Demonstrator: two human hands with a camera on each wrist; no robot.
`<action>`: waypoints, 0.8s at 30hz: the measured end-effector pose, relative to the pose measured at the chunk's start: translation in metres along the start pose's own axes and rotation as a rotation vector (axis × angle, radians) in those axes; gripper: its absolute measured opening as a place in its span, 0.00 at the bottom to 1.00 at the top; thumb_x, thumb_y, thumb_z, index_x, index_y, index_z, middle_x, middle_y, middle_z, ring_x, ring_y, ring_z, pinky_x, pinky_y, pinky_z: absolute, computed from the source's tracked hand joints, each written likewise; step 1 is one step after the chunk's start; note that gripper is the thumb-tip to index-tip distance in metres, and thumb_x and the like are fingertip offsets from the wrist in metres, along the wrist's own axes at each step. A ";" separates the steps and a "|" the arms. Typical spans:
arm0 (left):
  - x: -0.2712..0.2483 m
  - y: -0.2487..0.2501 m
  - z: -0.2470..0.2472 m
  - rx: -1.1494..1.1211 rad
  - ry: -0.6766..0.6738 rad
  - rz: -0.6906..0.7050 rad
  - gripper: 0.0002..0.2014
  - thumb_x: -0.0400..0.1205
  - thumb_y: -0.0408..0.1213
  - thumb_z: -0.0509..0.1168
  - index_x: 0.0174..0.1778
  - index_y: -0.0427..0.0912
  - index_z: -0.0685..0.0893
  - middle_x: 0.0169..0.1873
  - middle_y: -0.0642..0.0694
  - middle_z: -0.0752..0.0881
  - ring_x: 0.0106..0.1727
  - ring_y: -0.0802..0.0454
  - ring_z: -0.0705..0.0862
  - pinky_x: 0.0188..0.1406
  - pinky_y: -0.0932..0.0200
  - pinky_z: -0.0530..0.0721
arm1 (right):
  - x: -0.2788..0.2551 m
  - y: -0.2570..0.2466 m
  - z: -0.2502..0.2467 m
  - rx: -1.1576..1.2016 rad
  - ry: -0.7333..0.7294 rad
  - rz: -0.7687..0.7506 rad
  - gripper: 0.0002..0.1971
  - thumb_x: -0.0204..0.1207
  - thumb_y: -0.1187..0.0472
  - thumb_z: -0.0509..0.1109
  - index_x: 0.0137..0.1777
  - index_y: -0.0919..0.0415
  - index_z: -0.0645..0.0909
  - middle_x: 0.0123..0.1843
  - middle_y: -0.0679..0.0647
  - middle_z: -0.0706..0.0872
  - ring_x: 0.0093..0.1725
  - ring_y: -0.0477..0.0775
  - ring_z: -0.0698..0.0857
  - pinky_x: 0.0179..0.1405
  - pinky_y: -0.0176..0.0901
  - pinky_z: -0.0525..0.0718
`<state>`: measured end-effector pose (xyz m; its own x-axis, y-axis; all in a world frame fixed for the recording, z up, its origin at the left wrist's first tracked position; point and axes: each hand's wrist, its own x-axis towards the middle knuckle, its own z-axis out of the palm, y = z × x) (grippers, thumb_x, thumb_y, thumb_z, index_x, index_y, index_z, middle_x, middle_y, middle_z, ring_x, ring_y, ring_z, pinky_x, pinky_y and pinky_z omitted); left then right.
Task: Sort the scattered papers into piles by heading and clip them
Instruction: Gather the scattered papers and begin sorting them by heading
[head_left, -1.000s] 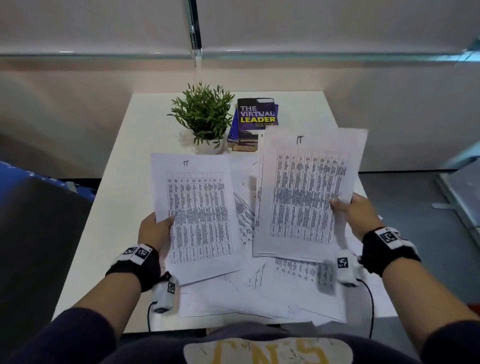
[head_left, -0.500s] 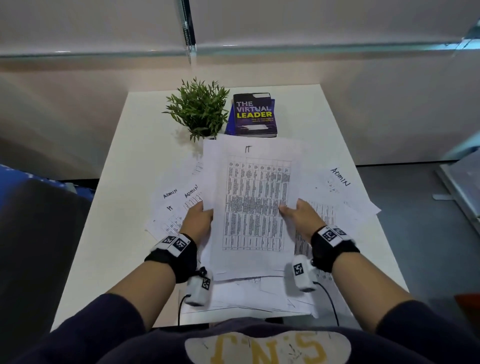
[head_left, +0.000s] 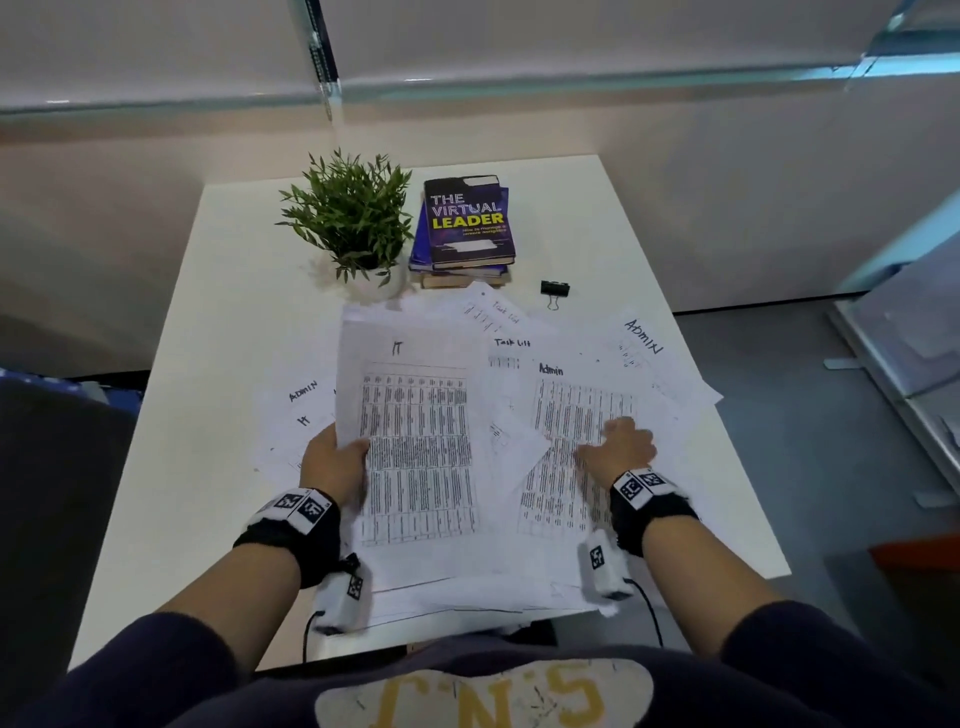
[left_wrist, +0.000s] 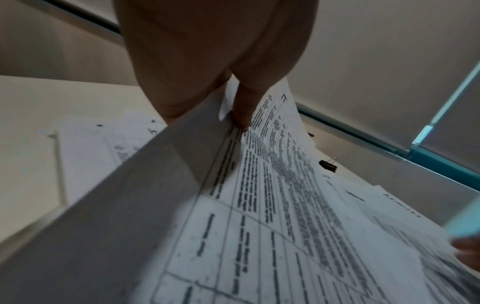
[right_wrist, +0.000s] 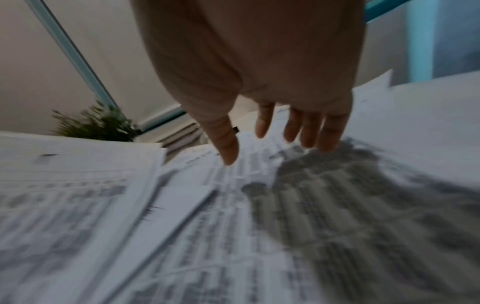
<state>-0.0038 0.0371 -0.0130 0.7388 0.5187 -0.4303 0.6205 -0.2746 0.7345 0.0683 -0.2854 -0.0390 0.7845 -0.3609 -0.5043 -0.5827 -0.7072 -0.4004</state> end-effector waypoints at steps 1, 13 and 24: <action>0.002 -0.005 -0.002 0.007 0.010 -0.016 0.05 0.86 0.35 0.63 0.54 0.39 0.80 0.37 0.42 0.83 0.35 0.47 0.79 0.36 0.59 0.79 | 0.004 0.009 -0.003 -0.045 0.036 0.077 0.37 0.69 0.52 0.79 0.74 0.62 0.67 0.73 0.66 0.68 0.72 0.67 0.70 0.66 0.58 0.77; 0.012 -0.019 -0.006 -0.006 0.020 -0.075 0.08 0.85 0.35 0.65 0.57 0.36 0.80 0.48 0.36 0.84 0.45 0.41 0.81 0.44 0.53 0.81 | 0.000 0.033 0.002 0.238 0.210 -0.079 0.23 0.77 0.70 0.69 0.69 0.55 0.68 0.64 0.61 0.82 0.58 0.65 0.83 0.53 0.49 0.84; 0.015 -0.025 -0.005 -0.069 0.019 -0.159 0.11 0.83 0.37 0.67 0.58 0.36 0.82 0.38 0.37 0.83 0.35 0.41 0.81 0.36 0.51 0.84 | -0.041 0.025 0.003 0.113 0.013 -0.402 0.11 0.81 0.60 0.64 0.36 0.58 0.78 0.35 0.51 0.79 0.29 0.53 0.76 0.29 0.43 0.75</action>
<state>-0.0098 0.0559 -0.0356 0.6274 0.5669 -0.5339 0.7091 -0.1325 0.6926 0.0212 -0.2863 -0.0305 0.9565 -0.0781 -0.2810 -0.2486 -0.7221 -0.6455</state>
